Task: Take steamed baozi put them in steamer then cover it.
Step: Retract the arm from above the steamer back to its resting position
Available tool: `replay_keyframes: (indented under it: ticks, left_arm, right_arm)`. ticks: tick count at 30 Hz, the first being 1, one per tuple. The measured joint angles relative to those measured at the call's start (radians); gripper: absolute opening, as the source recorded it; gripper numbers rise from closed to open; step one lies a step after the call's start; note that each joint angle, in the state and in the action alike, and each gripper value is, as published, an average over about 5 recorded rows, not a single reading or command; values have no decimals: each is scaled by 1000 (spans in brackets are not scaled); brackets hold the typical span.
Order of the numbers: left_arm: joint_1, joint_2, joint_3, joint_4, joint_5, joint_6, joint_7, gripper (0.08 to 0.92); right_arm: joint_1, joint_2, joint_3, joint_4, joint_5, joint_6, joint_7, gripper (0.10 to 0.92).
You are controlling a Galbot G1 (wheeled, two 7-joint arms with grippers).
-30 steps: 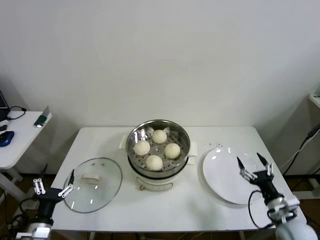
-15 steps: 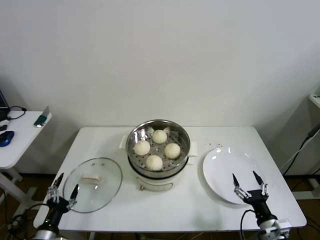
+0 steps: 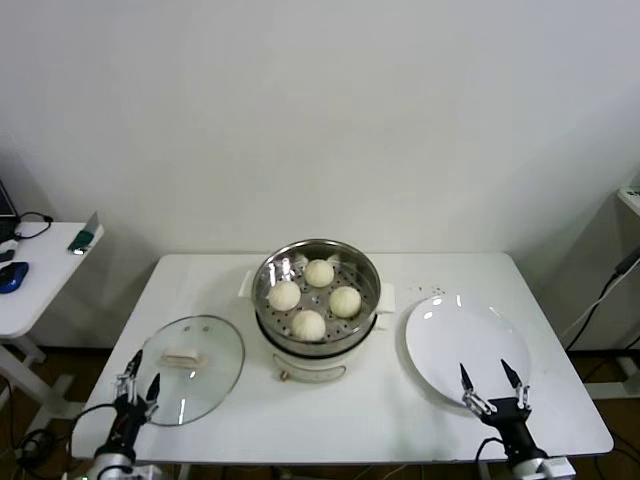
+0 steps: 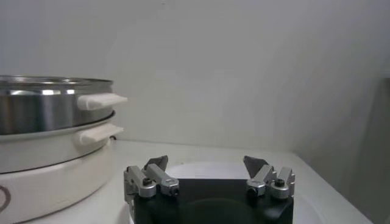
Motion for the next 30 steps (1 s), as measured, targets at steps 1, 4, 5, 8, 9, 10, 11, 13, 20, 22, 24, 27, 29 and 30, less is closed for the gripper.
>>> replay_keyframes:
  ticks: [1,4,5,8,9,10,11,13,20,22,24,27,29,30]
  left_arm:
    - [-7,-3,3,4,9,5,0,823]
    - [-30,-11,10,14,30,18,1,823]
    - [-37,-12,13,17,36,22,2,823]
    - [-58,-16,22,29,50,30,4,823]
    - [-65,-17,25,34,54,33,6,823]
    - [-72,-18,28,39,57,35,7,823]
    - [-78,-19,31,44,60,36,8,823]
    - [-90,-20,37,53,66,39,10,823]
    - [-128,-21,52,85,74,42,11,823]
    - [-139,-20,56,94,73,41,11,823]
    - [-150,-18,59,103,72,39,11,823]
    - [-166,-14,62,119,73,34,7,823]
    - [-174,-12,62,129,75,31,3,810]
    - [-177,-12,62,134,76,29,1,801]
  right_arm:
    - [-2,2,0,0,-1,1,0,823]
    - [-5,6,1,-3,-3,3,0,823]
    - [-5,8,2,-4,-4,3,0,823]
    - [-6,12,4,-6,-5,5,0,823]
    - [-6,13,4,-7,-6,5,0,823]
    - [-6,13,5,-7,-6,5,0,823]
    - [-6,14,6,-7,-7,5,0,823]
    - [-7,14,7,-7,-7,5,0,823]
    - [-6,16,15,-5,-8,5,0,823]
    - [-6,17,15,-4,-10,5,0,823]
    - [-6,19,16,-2,-11,5,0,823]
    - [-6,22,17,0,-14,5,0,823]
    - [-7,23,18,2,-15,5,0,823]
    - [-7,24,19,3,-16,6,0,823]
